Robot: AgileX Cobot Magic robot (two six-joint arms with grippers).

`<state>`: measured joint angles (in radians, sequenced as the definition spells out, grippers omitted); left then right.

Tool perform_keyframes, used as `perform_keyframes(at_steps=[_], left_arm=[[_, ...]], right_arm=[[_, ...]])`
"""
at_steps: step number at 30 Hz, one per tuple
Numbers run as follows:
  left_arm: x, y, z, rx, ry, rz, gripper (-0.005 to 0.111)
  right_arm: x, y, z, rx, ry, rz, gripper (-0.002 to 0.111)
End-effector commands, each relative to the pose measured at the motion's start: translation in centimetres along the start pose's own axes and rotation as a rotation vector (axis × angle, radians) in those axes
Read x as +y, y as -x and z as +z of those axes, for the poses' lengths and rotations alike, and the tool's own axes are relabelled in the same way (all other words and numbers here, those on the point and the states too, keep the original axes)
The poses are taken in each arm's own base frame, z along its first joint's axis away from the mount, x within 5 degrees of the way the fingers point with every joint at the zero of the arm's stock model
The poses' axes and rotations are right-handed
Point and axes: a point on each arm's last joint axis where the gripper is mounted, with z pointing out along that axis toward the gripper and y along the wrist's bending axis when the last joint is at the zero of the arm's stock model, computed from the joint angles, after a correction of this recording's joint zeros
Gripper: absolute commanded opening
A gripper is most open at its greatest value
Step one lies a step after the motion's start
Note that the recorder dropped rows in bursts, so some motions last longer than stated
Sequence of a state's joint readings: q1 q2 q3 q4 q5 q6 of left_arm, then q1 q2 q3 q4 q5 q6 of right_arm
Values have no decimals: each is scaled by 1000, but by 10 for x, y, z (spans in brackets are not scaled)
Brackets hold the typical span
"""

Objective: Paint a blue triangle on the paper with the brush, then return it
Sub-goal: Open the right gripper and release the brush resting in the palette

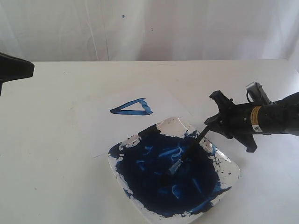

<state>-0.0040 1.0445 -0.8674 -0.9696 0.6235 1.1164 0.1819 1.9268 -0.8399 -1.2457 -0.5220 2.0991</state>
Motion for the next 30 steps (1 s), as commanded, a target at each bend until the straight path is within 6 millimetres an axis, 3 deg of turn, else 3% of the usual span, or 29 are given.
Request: perform_keyframes(at_steps=[1,5,8,12,21,24,28,30], left_arm=[[-3,0,-1,-14,-16,-20,0],[-3,0,-1,-14,-16,-20,0],[-3,0,-1,-14,-17,-17,0],[-3,0,-1,-14,-17,-16,0],[-3,0,-1,-13,-14,-12,0],[-3,0,-1,-13,-14,-12,0],[-2,-2,-1,3,-10,16,0],[-2,-2,-1,10,-8,36,0]], right_arm=[[-1,-2,0,5,-2,-5,16],[0,-2,-1,23,12,-25,40],[1,-5,-5,53,-18,-133,52],[7,-4,-20,67,-16,-247,53],[9,-15,-75,6,-13,-334,51],[13,-28,-91,16,7,-464,41],[25,-53,-114,61,155,-743,2],[31,-64,-126,61,228,-872,0]])
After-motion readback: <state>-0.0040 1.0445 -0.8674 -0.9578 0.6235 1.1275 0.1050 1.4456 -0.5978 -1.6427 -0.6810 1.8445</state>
